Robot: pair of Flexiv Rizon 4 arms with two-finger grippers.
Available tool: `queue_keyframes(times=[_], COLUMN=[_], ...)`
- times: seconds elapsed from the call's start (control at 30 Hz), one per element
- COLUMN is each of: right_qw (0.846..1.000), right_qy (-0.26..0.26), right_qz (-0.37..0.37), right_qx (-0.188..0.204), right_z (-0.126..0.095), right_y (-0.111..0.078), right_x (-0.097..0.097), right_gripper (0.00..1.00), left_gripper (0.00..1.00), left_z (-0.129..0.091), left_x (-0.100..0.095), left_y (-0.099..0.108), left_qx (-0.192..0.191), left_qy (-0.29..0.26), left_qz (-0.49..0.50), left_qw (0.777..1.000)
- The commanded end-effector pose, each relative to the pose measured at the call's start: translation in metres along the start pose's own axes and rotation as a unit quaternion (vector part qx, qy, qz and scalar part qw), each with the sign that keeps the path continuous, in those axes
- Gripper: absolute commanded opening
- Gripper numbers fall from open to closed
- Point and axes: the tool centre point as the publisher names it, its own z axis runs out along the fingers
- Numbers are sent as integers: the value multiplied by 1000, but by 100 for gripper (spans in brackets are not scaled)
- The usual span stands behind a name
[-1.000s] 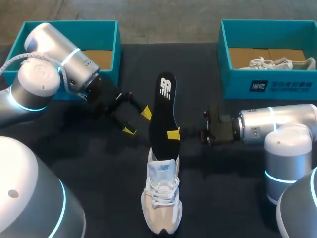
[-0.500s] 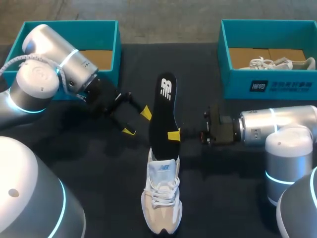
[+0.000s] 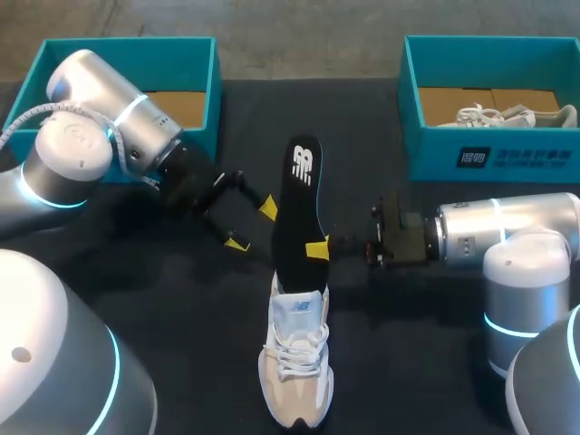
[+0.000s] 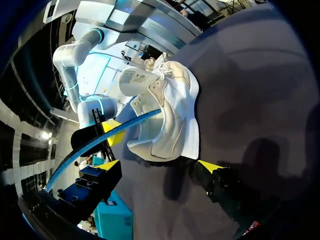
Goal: Take the shoe out of the shoebox, open the shoe tongue, remove and reinsert the insole, then place the shoe into the shoebox
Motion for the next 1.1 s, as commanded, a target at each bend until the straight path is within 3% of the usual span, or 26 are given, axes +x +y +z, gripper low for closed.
queue_keyframes(times=[0.03, 0.6, 1.1], right_qw=[1000, 1000, 999], right_qy=[-4, -10, -24], right_qz=[-6, -9, -22], right_qx=[-5, -8, 2], right_z=[4, 4, 13], right_y=[-2, -2, 12], right_x=[1, 1, 8], right_gripper=[0, 0, 0], left_gripper=[100, 100, 100], left_z=[3, 3, 3], left_x=[1, 1, 1], left_y=[3, 3, 3], left_qx=[10, 10, 10], left_qy=[-7, -7, -7], left_qz=[-4, -4, -4], left_qw=[1000, 1000, 1000])
